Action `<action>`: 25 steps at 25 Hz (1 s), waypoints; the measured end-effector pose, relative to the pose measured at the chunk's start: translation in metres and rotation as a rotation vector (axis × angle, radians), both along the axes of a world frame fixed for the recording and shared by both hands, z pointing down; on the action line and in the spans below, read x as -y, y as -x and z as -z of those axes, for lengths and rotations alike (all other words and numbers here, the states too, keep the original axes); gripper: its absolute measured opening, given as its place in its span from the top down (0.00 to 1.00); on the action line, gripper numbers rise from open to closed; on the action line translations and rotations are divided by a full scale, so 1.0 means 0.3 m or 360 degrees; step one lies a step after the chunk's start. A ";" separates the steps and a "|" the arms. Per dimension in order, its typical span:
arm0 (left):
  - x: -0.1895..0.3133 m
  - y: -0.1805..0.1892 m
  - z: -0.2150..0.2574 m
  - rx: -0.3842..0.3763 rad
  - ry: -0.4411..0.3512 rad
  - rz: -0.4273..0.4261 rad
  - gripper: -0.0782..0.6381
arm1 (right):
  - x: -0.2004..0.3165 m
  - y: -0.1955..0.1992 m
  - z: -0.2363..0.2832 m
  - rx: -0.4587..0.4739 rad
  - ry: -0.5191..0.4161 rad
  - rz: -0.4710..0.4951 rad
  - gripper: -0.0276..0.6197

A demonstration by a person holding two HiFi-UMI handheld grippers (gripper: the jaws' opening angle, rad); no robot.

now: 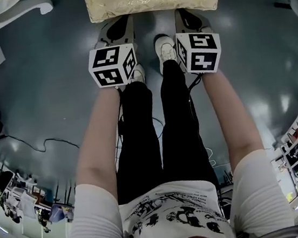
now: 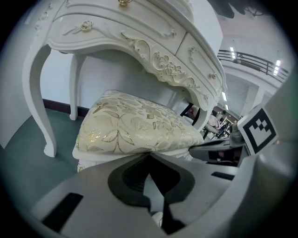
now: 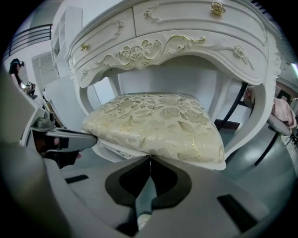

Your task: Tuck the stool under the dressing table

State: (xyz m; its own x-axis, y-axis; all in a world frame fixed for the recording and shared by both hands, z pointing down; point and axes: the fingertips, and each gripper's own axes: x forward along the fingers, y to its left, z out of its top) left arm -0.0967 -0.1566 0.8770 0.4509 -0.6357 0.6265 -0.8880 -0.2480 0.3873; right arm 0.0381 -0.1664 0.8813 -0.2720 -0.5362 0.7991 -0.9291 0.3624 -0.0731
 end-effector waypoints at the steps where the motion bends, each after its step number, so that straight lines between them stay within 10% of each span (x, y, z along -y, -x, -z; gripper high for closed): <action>1: 0.014 0.000 -0.003 0.0002 -0.0005 0.0006 0.86 | 0.015 0.000 -0.003 0.0008 -0.0001 -0.0014 0.93; 25: 0.328 0.011 0.008 0.0034 -0.0126 -0.0014 0.86 | 0.340 0.021 0.010 0.0037 -0.0305 0.0049 0.93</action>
State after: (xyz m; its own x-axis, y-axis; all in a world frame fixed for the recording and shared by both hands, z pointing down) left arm -0.1001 -0.2552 0.8746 0.4435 -0.6797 0.5842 -0.8936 -0.2849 0.3469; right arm 0.0317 -0.2685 0.8783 -0.3077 -0.6690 0.6765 -0.9164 0.3998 -0.0215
